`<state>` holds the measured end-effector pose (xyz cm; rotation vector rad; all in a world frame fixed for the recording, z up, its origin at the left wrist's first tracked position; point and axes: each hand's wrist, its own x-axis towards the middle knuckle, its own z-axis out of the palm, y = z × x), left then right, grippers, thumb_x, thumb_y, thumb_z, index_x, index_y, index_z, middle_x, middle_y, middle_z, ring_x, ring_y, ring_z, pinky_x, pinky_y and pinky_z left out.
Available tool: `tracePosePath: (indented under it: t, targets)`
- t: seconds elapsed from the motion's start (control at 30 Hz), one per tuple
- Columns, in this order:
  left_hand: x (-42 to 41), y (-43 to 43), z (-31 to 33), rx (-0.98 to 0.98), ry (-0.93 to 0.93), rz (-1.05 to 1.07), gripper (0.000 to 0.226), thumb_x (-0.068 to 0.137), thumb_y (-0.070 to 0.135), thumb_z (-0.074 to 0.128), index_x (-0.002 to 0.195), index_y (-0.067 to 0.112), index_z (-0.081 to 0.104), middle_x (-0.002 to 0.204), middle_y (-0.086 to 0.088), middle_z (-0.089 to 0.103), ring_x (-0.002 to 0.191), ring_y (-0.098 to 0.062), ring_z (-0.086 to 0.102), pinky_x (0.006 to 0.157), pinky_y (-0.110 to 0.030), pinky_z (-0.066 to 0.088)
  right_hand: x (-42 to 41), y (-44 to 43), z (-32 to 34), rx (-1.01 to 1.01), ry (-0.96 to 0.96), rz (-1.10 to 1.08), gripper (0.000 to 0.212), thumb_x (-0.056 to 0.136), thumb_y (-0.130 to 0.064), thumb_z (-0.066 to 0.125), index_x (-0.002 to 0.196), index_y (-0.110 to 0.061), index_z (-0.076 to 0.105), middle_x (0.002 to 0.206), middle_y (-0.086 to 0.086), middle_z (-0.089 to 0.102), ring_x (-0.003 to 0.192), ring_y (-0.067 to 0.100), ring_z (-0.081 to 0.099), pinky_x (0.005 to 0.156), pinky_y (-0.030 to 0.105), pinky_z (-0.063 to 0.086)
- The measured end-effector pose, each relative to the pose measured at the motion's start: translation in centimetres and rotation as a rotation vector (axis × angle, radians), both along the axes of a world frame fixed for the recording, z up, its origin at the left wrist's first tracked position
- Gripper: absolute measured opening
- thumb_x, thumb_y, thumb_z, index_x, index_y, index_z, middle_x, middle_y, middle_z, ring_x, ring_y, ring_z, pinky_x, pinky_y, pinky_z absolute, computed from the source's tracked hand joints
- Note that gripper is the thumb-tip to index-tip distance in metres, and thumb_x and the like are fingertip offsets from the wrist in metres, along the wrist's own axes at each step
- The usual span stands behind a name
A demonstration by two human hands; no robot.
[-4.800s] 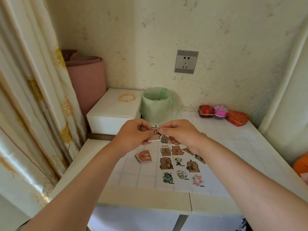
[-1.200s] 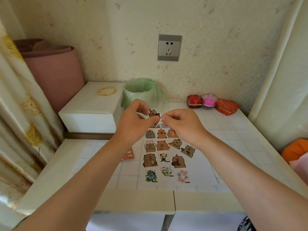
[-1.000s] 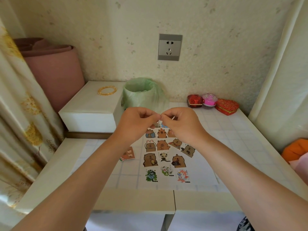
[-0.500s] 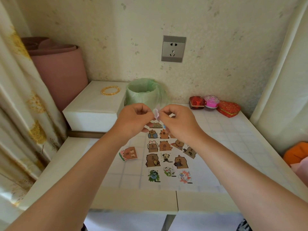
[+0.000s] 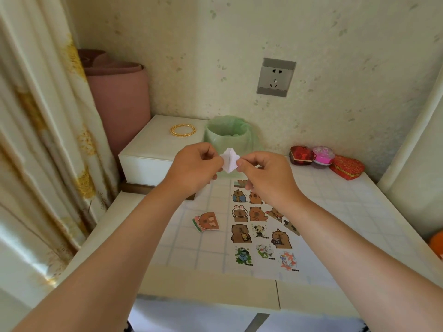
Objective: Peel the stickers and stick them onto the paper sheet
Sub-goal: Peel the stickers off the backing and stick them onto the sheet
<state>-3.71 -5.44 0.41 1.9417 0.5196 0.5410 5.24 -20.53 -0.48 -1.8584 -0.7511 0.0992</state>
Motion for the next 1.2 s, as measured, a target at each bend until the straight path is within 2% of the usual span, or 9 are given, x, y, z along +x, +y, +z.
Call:
tracePosePath:
  t: [0.13, 0.3, 0.47, 0.6, 0.73, 0.9, 1.0, 1.1, 1.2]
  targets:
    - [-0.9, 2.4, 0.5, 0.051, 0.051, 0.109, 0.021, 0.085, 0.021, 0.051, 0.082, 0.005, 0.064, 0.077, -0.006, 0.072, 0.077, -0.028, 0.069, 0.072, -0.042, 0.058, 0.5, 1.5, 0.5, 0.041, -0.019, -0.057, 0.017, 0.096, -0.023, 0.064, 0.081, -0.030, 0.071, 0.083, -0.008, 0.071, 0.043, 0.007, 0.059, 0.048, 0.017, 0.045]
    - [-1.8, 4.7, 0.5, 0.068, 0.071, 0.152, 0.016, 0.084, 0.019, 0.050, 0.076, 0.014, 0.063, 0.076, -0.001, 0.072, 0.079, -0.028, 0.069, 0.073, -0.043, 0.058, 2.9, 3.7, 1.9, 0.028, -0.114, -0.163, 0.020, 0.093, -0.020, 0.066, 0.077, -0.028, 0.075, 0.076, -0.009, 0.074, 0.041, 0.007, 0.057, 0.049, 0.019, 0.048]
    - [-1.8, 5.8, 0.3, 0.078, 0.077, 0.143, 0.013, 0.083, 0.019, 0.057, 0.074, 0.016, 0.066, 0.077, 0.001, 0.072, 0.079, -0.023, 0.069, 0.073, -0.039, 0.058, 6.8, 7.0, 2.7, -0.134, -0.262, -0.268, 0.014, 0.088, -0.027, 0.069, 0.078, -0.026, 0.079, 0.079, -0.008, 0.075, 0.064, 0.016, 0.068, 0.067, 0.036, 0.058]
    - [-1.8, 6.3, 0.0, 0.137, 0.071, 0.160, 0.011, 0.082, 0.021, 0.060, 0.074, 0.017, 0.065, 0.078, 0.004, 0.071, 0.077, -0.018, 0.069, 0.069, -0.034, 0.055, 9.3, 9.0, 2.7, -0.348, -0.414, -0.273, 0.014, 0.091, -0.026, 0.066, 0.085, -0.024, 0.079, 0.091, -0.002, 0.076, 0.083, 0.018, 0.068, 0.072, 0.034, 0.057]
    - [-1.4, 6.1, -0.2, 0.162, 0.050, 0.159, 0.009, 0.082, 0.023, 0.064, 0.073, 0.021, 0.065, 0.075, 0.005, 0.070, 0.074, -0.016, 0.068, 0.072, -0.033, 0.058, 10.9, 9.9, 2.2, -0.429, -0.344, -0.206, 0.023, 0.089, -0.028, 0.071, 0.111, -0.024, 0.076, 0.111, -0.001, 0.074, 0.103, 0.017, 0.067, 0.087, 0.032, 0.054]
    - [-0.8, 5.1, -0.4, 0.234, 0.031, 0.151, 0.010, 0.085, 0.024, 0.063, 0.075, 0.022, 0.062, 0.071, 0.008, 0.064, 0.069, -0.010, 0.060, 0.061, -0.024, 0.049, 9.0, 9.0, 2.6, -0.300, -0.363, -0.179, 0.017, 0.091, -0.021, 0.063, 0.099, -0.025, 0.078, 0.098, -0.005, 0.075, 0.093, 0.016, 0.069, 0.083, 0.029, 0.054]
    - [-0.1, 3.8, -0.6, 0.283, 0.005, 0.152, 0.012, 0.087, 0.027, 0.063, 0.077, 0.020, 0.060, 0.070, 0.009, 0.061, 0.063, -0.007, 0.054, 0.059, -0.026, 0.047, 6.4, 6.9, 2.7, -0.275, -0.252, -0.137, 0.019, 0.089, -0.022, 0.061, 0.077, -0.014, 0.075, 0.075, 0.003, 0.073, 0.064, 0.016, 0.063, 0.066, 0.027, 0.051]
    - [0.6, 1.9, -0.8, 0.385, -0.005, 0.119, 0.014, 0.086, 0.027, 0.064, 0.076, 0.018, 0.059, 0.067, 0.006, 0.060, 0.062, -0.010, 0.055, 0.056, -0.027, 0.046, 3.8, 3.8, 3.2, -0.275, 0.035, -0.063, 0.025, 0.090, -0.028, 0.062, 0.082, -0.009, 0.075, 0.078, 0.008, 0.075, 0.047, 0.013, 0.048, 0.046, 0.019, 0.041]
    - [1.3, -0.4, -1.0, 0.594, -0.017, 0.063, 0.013, 0.088, 0.022, 0.060, 0.078, 0.015, 0.056, 0.072, 0.002, 0.061, 0.065, -0.017, 0.054, 0.055, -0.028, 0.041, 2.2, 0.9, 3.4, -0.282, 0.364, -0.009, 0.041, 0.095, -0.049, 0.055, 0.093, -0.012, 0.074, 0.080, 0.002, 0.076, 0.049, 0.016, 0.049, 0.041, 0.022, 0.032]
